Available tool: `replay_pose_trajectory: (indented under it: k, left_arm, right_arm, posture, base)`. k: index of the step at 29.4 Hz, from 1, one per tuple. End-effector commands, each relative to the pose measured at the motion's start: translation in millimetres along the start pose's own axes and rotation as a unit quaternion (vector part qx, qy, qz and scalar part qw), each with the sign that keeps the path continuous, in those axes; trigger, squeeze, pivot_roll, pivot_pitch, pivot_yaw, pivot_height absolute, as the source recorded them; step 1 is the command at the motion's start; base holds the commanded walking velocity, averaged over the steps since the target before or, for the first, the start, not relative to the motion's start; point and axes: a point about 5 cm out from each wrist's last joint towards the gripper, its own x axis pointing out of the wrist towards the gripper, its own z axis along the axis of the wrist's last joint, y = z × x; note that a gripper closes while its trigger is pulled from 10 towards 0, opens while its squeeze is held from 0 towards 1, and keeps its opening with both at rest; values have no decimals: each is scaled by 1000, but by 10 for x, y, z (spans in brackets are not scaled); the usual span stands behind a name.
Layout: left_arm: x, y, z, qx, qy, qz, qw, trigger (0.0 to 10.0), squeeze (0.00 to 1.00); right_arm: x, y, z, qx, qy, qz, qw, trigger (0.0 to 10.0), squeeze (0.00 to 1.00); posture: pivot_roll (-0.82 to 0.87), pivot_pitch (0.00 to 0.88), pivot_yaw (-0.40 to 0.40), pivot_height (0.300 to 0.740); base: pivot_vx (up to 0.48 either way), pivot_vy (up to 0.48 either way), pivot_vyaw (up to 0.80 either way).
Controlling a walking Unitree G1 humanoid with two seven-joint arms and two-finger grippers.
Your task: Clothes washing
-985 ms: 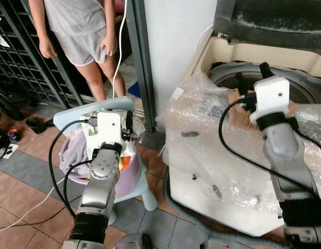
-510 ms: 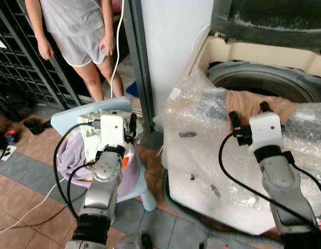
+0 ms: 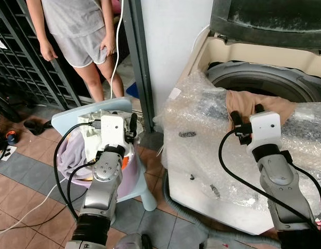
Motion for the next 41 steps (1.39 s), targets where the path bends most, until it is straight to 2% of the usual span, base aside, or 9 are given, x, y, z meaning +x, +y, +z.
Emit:
replay_pose_trajectory:
  k: [1,17,30,33,34,35,36,37,41]
  left_arm:
    - [-15,31,-20,9,3,0,1000,10000,0]
    - [-68,47,-24,3,7,6,1000,10000,0]
    - [-71,115,-1,2,5,25,1000,10000,0]
    - [-61,134,34,4,1,28,1000,10000,0]
    - [-62,143,73,4,-5,29,1000,10000,0]
    - [-62,143,73,4,-5,29,1000,10000,0]
    - [-79,151,85,3,-6,29,1000,10000,0]
    - [-107,157,69,1,-4,29,1000,10000,0]
    - [-149,144,14,1,7,24,1000,10000,0]
  right_arm:
    - [6,-26,-98,12,30,-8,999,0,0]
    - [348,-202,203,21,-14,-17,1000,0,0]
    - [810,-444,882,-8,-120,34,992,0,0]
    - [676,-326,888,-11,-128,134,983,3294,0]
    - [532,-254,802,1,-111,208,972,10000,0]
    - [532,-254,802,1,-111,208,972,10000,0]
    - [375,-225,682,12,-89,253,963,10000,59]
    - [232,-235,547,22,-66,273,959,10000,1000]
    - [127,-313,381,4,-48,244,969,10000,1000]
  posture:
    - [-108,0,116,740]
    - [-105,0,90,740]
    - [-96,0,71,740]
    - [-95,0,76,740]
    - [-100,0,77,740]
    - [-100,0,77,740]
    - [-106,0,79,740]
    - [-107,0,80,740]
    - [-114,0,83,740]
  base:
    - [0,0,0]
    - [0,0,0]
    - [0,0,0]
    - [0,0,0]
    - [0,0,0]
    - [0,0,0]
    - [0,0,0]
    - [0,0,0]
    - [0,0,0]
